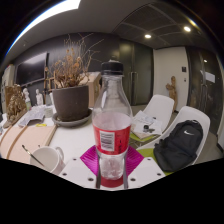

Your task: Pour water

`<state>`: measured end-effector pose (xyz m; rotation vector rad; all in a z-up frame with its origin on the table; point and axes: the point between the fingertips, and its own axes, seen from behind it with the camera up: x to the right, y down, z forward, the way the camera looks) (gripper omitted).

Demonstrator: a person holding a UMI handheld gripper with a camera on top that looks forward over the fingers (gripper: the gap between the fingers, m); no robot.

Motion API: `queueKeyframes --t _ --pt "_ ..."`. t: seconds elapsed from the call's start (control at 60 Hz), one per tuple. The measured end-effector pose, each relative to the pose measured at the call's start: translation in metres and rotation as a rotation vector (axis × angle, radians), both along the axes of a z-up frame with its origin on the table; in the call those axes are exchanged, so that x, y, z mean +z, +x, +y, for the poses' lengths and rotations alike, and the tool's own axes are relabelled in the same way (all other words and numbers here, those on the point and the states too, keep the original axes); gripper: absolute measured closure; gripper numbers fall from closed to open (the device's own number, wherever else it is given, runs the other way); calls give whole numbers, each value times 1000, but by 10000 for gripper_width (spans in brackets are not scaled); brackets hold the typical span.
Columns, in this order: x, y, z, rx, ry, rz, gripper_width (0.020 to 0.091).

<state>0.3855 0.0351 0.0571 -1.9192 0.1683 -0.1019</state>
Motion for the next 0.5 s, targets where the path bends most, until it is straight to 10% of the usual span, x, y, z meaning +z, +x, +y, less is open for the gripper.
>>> queueKeyframes --t 0.15,0.233,0.5 --pt "-4 1 -2 -15 -42 45 621" --pt "-8 -7 -13 -8 -109 89 228" --pt "49 -47 -105 -27 -257 -5 249"
